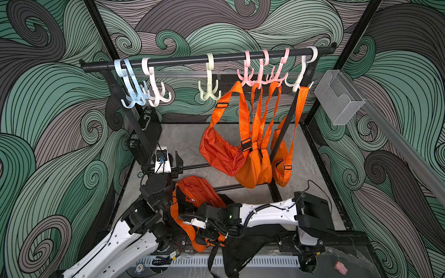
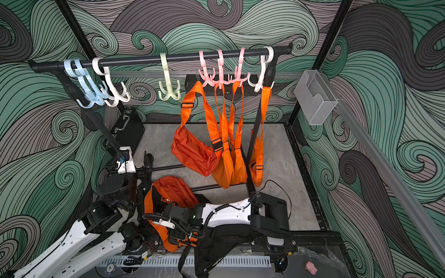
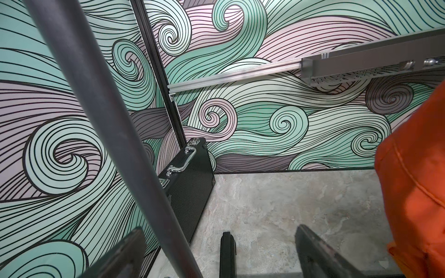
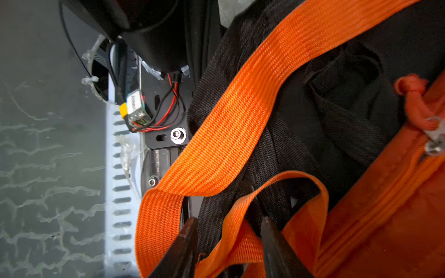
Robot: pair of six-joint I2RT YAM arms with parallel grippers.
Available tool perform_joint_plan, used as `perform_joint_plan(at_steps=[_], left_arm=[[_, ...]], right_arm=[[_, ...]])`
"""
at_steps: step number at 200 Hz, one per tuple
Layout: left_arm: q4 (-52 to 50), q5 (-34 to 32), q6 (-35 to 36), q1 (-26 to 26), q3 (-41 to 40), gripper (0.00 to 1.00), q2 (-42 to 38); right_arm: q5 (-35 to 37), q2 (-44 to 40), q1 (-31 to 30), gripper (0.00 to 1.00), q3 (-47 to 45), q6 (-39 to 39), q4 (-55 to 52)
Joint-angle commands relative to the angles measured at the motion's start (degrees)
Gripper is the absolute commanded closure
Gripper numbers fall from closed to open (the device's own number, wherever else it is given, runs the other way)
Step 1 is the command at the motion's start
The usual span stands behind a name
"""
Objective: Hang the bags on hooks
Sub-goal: Pick up the bag from the bag.
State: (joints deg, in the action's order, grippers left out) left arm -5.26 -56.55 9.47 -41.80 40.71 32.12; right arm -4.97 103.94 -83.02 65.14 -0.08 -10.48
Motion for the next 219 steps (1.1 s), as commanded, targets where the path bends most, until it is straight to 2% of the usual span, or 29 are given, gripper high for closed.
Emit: perform_joint_plan(at_steps=[1, 19, 35, 44, 78, 98, 133, 181, 209, 219], left_arm=[[1.92, -0.87, -0.03, 0.49, -0.12, 0.02, -0.62], [2.06, -0.79, -0.07, 0.57, -0.19, 0.02, -0.64], [2.03, -0.31, -0.03, 0.65, -0.23, 0.02, -0.57], [2.07, 0.07, -0.07, 0.71, -0.34, 0.02, -0.57], [1.41, 5.00, 1.02, 0.67, -0.28, 0.02, -2.16], [-1.13, 12.69, 2.35, 0.58, 1.11, 0.03, -4.25], [-11.75, 31.40, 1.59, 0.49, 8.51, 0.05, -6.27], [-23.16, 58.09, -2.91, 0.49, 20.31, 0.05, -0.13], [-24.26, 68.78, -6.74, 0.41, 20.77, 0.07, 3.34], [-24.66, 70.59, -7.63, 0.32, 20.00, 0.08, 3.90]], right_arm=[[0.68, 2.19, 0.12, 0.65, 1.66, -0.22, 0.25], [3.27, 1.08, 0.26, 0.88, 1.20, 0.32, 0.55], [5.47, -2.69, 1.07, 0.97, -0.28, 0.35, 1.27], [6.00, -5.66, 1.95, 1.00, -0.95, 0.27, 1.33], [8.71, -18.88, 5.07, 1.00, 0.13, -2.35, -2.08], [7.95, -25.99, 7.74, 1.00, 1.45, -2.56, -2.47], [9.65, -32.48, 9.72, 1.00, 7.06, -4.25, -4.42], [16.50, -33.14, 9.90, 1.00, 17.37, -8.07, -5.83], [20.41, -32.09, 9.90, 1.00, 21.56, -9.74, -5.36], [21.89, -31.84, 9.90, 1.00, 22.67, -10.02, -4.89]])
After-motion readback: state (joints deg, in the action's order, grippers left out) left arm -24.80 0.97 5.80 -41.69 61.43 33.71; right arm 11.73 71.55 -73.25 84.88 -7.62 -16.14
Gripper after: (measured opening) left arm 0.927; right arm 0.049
